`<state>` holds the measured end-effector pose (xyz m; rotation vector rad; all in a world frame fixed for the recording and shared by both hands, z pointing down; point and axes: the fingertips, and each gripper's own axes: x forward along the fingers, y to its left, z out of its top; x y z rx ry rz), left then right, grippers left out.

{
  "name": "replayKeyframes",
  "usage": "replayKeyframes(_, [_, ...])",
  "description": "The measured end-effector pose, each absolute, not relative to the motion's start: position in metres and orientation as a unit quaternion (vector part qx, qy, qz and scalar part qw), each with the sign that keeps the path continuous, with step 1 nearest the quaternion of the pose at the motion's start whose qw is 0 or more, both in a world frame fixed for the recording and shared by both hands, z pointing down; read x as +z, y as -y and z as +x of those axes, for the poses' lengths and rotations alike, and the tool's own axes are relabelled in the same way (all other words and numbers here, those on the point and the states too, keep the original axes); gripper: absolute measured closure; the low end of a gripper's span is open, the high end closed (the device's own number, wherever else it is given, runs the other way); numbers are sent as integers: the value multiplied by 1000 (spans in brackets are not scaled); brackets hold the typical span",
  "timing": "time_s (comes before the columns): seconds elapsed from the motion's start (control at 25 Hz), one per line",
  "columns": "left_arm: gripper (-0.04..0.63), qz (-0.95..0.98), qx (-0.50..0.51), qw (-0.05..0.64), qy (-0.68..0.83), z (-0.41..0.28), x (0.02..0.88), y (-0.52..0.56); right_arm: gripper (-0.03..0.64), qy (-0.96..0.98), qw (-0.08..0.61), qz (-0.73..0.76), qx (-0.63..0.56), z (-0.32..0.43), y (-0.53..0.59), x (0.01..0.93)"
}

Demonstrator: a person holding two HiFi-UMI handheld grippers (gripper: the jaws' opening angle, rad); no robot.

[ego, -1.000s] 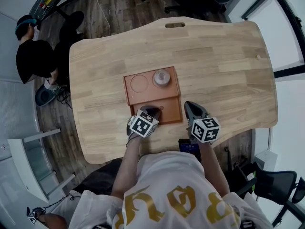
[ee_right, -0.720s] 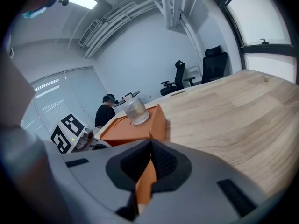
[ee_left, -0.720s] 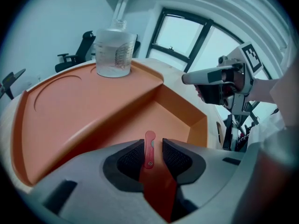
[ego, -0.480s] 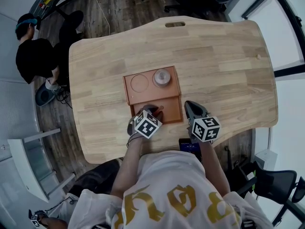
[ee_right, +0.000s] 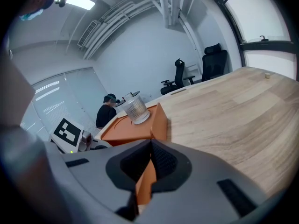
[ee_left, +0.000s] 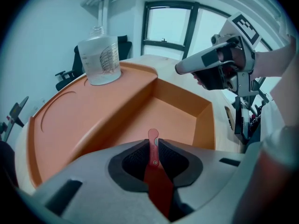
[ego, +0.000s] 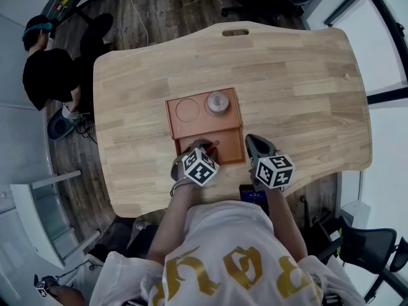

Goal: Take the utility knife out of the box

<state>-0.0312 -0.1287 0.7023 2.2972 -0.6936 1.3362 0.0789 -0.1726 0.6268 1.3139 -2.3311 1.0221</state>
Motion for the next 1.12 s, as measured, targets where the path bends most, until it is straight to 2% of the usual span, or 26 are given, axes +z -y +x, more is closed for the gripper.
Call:
replayKeyframes(0.16, [537,817,491,174,246,-29,703,128,606,807,137,452,355,78,173,627])
replayKeyframes(0.4, [538,818,476,199,254,-30,703,130,606,804,123,454,364,79,175,625])
replayKeyframes(1.12, [541,821,459,196,276,-33,695,134,606,808,110,458,355,82,179,611])
